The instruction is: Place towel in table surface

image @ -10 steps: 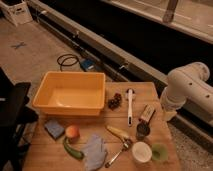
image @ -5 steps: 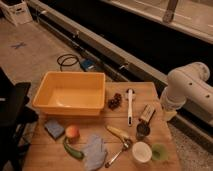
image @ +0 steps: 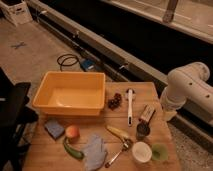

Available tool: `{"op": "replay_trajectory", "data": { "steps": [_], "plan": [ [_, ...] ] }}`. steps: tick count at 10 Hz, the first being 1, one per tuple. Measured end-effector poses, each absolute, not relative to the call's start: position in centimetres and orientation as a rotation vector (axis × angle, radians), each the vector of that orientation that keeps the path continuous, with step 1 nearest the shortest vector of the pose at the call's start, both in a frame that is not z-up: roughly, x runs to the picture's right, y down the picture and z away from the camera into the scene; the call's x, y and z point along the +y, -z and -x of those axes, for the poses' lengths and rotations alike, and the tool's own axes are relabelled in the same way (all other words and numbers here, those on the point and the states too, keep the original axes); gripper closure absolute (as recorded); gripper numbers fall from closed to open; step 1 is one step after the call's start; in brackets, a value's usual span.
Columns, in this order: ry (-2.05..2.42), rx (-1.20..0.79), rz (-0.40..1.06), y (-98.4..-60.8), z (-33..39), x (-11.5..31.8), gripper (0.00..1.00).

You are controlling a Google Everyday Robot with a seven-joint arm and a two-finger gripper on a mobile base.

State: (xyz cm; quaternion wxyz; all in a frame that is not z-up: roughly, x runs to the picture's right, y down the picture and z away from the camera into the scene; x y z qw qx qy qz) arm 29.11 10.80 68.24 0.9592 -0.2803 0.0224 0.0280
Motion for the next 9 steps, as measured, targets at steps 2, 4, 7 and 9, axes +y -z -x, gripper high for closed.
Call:
{"op": "replay_trajectory", "data": {
  "steps": [2,4,7,9],
  "plan": [
    [-0.057,0.045,0.568,-68.2,-29.1,10.8,0.35],
    [-0.057,0.045,0.568,-68.2,-29.1,10.8,0.35],
    [-0.028,0.044,0.558,-68.3,-28.9,10.7,0.35],
    [0.026,0.02,0.547,-69.1,-26.7,10.7,0.35]
  ]
}}
